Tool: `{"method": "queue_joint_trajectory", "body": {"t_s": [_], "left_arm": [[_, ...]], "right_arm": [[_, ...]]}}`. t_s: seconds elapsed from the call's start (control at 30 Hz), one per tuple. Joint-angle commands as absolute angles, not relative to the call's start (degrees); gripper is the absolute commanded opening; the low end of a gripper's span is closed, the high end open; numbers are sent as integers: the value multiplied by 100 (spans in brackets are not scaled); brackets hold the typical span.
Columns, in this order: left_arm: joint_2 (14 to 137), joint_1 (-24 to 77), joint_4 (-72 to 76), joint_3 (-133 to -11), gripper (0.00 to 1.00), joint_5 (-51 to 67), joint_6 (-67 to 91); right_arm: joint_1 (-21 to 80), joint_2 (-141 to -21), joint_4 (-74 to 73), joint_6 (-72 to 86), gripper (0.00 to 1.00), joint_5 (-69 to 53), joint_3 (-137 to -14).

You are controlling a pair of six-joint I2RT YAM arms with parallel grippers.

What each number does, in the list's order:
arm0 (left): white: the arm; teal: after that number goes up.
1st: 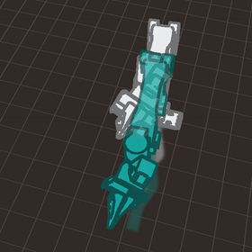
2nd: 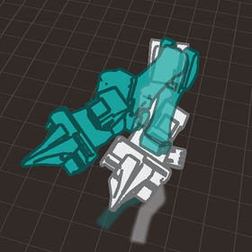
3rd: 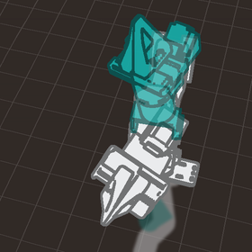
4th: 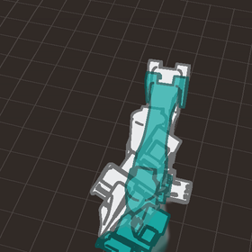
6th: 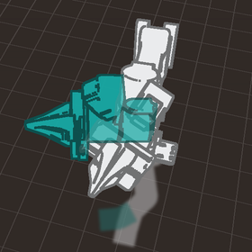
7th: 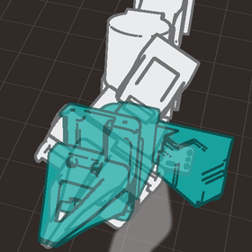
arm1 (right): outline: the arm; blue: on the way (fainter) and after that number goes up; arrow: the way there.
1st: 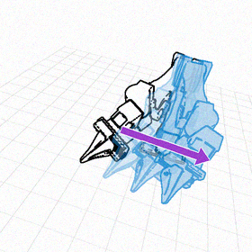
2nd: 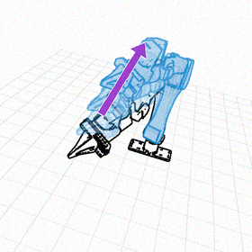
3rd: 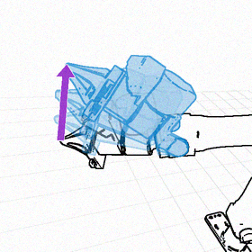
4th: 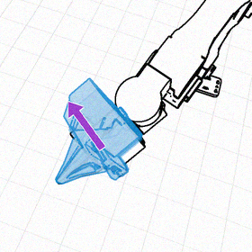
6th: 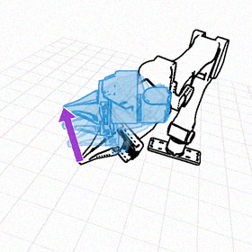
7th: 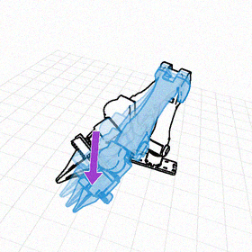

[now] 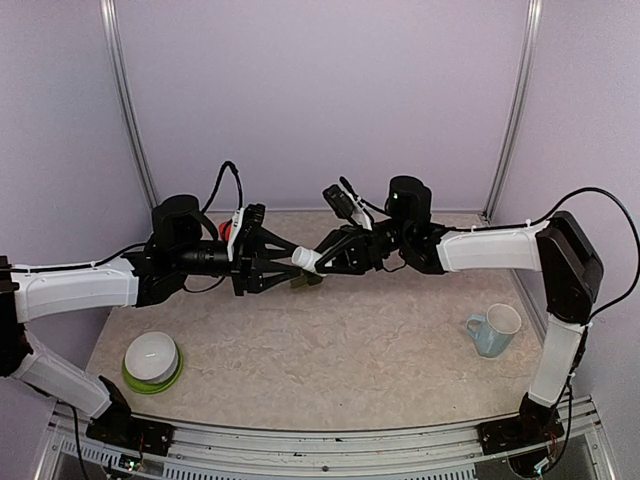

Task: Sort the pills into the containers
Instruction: Unscrew the lid of the pill bottle from the pill bottle.

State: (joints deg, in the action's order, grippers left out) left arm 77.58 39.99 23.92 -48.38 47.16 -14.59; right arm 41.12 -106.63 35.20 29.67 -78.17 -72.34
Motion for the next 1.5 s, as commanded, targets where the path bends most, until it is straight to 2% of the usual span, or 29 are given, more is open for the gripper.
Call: {"method": "queue_joint_trajectory", "body": {"t_s": [0.0, 0.1, 0.33, 0.5, 0.63, 0.97, 1.03, 1.13, 1.23, 1.33, 1.47], "left_arm": [[7809, 4052, 2351, -5036, 39, 4691, -1497], [7835, 4088, 2411, -5019, 32, 4629, -1422], [7872, 4148, 2601, -4949, 29, 4389, -1274], [7945, 4164, 2752, -4965, 22, 4109, -849], [8030, 4199, 3022, -4886, 21, 3846, -268], [8287, 4297, 3816, -4546, 23, 2977, 1687], [8270, 4319, 3954, -4475, 33, 3017, 1776], [8158, 4324, 4042, -4401, 60, 3019, 1550], [7997, 4302, 4078, -4388, 81, 3135, 1238], [7860, 4281, 4209, -4398, 96, 3262, 1045], [7868, 4272, 4435, -4430, 99, 3470, 914]], "right_arm": [[4157, -10743, 3529, 2924, 9, -7846, -7404], [4157, -10718, 3340, 2745, 9, -7771, -7422], [4153, -10660, 2906, 2291, 9, -7544, -7453], [4157, -10474, 2287, 1588, 8, -7021, -7428], [4156, -10283, 2005, 1101, 7, -6521, -7333], [4242, -9494, 2453, 335, 7, -4808, -6469], [4267, -9389, 2573, 321, 7, -4789, -6384], [4286, -9351, 2588, 401, 8, -5043, -6393], [4334, -9390, 2816, 666, 8, -5419, -6356], [4407, -9441, 3118, 922, 8, -5515, -6276], [4491, -9605, 3502, 1282, 8, -5554, -6254]]}}
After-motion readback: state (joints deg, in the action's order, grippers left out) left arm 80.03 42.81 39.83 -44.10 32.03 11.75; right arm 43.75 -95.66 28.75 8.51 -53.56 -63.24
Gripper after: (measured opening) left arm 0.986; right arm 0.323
